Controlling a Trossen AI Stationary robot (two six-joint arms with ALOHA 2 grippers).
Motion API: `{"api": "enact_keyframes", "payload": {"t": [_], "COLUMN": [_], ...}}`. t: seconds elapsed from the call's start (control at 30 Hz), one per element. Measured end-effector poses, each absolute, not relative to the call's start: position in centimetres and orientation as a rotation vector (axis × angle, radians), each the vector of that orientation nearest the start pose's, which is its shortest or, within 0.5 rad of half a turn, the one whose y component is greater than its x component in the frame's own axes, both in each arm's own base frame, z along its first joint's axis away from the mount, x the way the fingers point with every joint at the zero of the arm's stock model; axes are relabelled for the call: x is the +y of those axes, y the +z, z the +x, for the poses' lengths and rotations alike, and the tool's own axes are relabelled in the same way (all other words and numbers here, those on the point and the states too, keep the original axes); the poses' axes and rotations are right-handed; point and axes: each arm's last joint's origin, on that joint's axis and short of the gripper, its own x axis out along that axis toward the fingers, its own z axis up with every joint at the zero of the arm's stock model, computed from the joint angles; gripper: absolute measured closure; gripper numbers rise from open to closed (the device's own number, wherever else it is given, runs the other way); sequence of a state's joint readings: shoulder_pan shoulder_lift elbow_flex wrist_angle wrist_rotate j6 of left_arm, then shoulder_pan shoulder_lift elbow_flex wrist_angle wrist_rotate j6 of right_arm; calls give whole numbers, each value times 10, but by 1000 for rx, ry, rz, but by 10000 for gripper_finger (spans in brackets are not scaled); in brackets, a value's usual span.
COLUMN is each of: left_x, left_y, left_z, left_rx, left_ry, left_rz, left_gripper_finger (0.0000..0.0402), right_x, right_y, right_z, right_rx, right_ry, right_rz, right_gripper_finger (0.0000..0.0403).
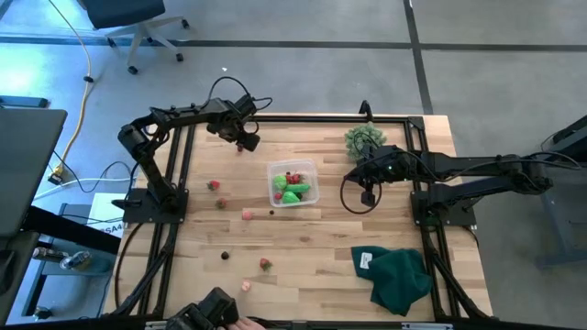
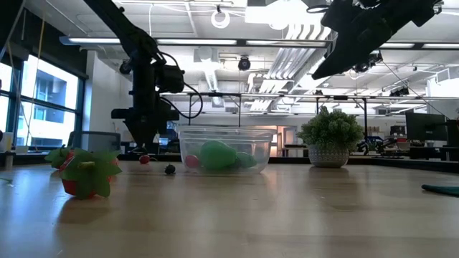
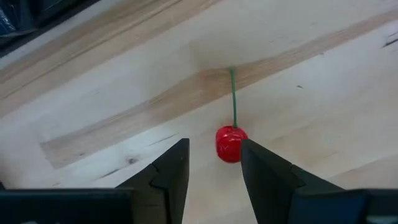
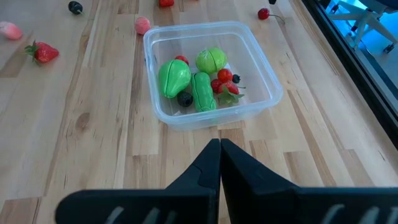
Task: Pick and placing Produce into tupperware
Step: Put the red cherry into the transparent bin
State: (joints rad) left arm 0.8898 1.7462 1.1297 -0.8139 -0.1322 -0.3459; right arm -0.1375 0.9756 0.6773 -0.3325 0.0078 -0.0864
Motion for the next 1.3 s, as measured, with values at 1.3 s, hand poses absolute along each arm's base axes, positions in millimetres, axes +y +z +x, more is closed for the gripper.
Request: {"api": "enact_keyframes", "payload": {"t": [1.3], "left_x": [252], "left_y": [136], "left_z": [207], "left_rx": [1297], "left_ry": [1058], "left_rz": [-909], "left_gripper_finger": [268], "right_x": [-28], "right_y": [250], "right_z": [200], "right_rx": [636], "right_ry": [-113], "right_rz": [-43], "right_gripper_finger": [401]}}
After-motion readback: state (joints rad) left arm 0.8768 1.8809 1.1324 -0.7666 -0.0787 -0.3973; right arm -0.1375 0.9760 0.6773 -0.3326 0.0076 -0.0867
